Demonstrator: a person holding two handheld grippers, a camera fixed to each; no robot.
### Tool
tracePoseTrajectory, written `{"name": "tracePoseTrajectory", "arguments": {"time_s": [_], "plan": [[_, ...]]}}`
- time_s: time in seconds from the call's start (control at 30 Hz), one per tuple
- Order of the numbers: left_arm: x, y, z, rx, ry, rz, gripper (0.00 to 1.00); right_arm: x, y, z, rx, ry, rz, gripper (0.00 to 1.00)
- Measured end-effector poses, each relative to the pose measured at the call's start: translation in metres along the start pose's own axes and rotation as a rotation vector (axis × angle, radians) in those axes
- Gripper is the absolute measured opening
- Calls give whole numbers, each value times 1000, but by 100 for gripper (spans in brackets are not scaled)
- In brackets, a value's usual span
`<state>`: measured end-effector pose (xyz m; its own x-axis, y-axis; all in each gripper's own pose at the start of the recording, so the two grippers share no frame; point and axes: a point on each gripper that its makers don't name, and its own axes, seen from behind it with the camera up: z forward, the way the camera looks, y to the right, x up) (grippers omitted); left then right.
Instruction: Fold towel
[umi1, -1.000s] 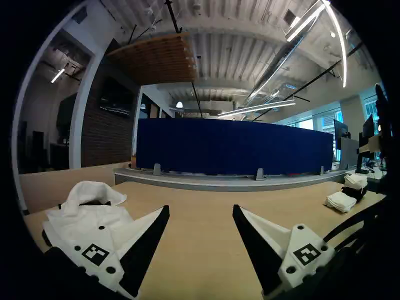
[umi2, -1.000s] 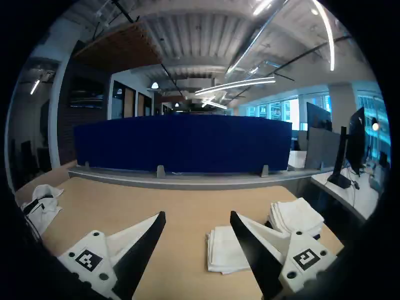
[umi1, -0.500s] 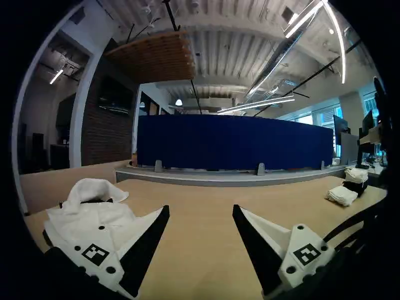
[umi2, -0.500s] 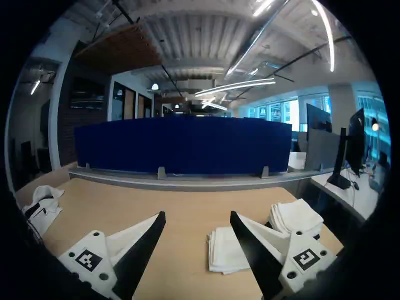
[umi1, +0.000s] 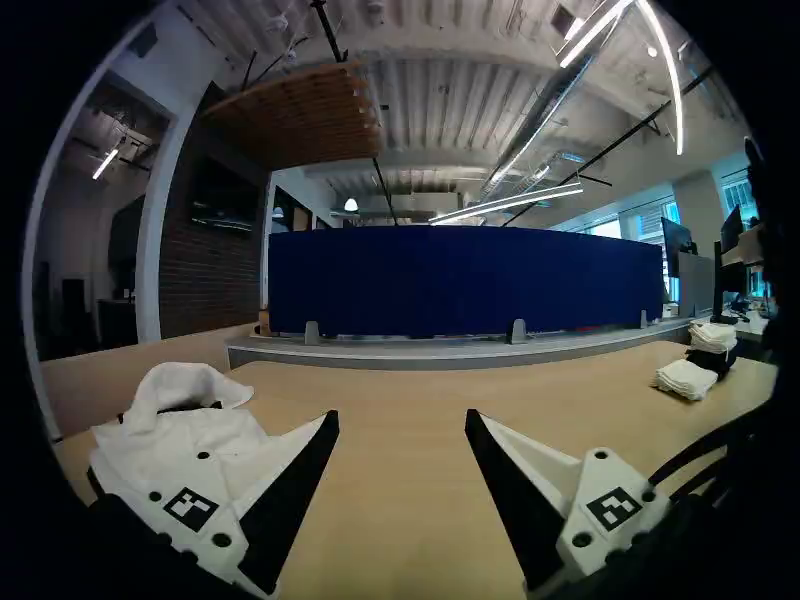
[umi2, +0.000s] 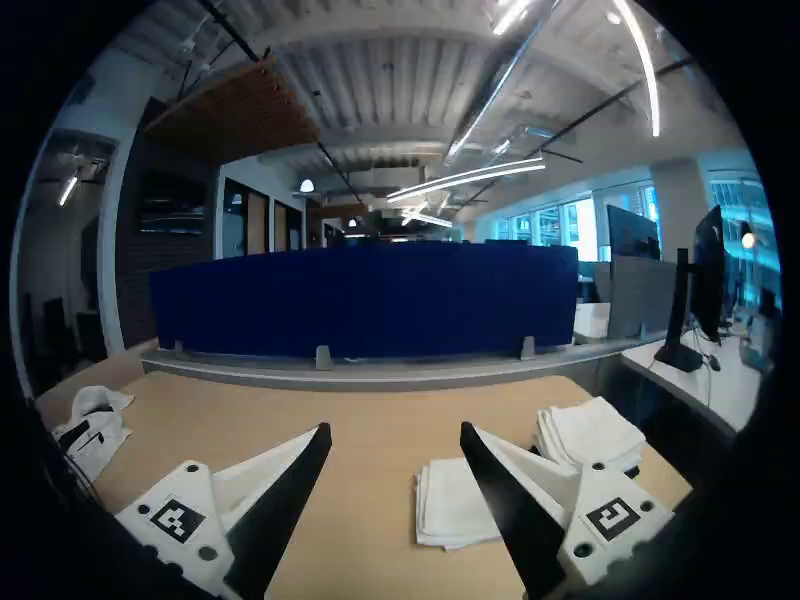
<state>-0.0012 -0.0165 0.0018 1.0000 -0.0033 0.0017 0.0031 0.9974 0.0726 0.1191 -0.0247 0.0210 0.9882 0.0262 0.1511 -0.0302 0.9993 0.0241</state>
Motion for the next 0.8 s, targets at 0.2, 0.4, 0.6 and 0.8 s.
{"name": "tracePoseTrajectory", "arguments": {"time_s": [0.2,0.4,0.6,0.8], "plan": [[0,0,-1,0,1,4,94,12,7,-5,8,37,-16,100],[0,0,-1,0,1,3,94,6,16,-12,14,54,-22,100],[0,0,-1,0,1,3,94,-19,25,-11,15,67,10,100],[1,0,-1,1,1,3,95,-43,40,-9,3,87,60,100]]}}
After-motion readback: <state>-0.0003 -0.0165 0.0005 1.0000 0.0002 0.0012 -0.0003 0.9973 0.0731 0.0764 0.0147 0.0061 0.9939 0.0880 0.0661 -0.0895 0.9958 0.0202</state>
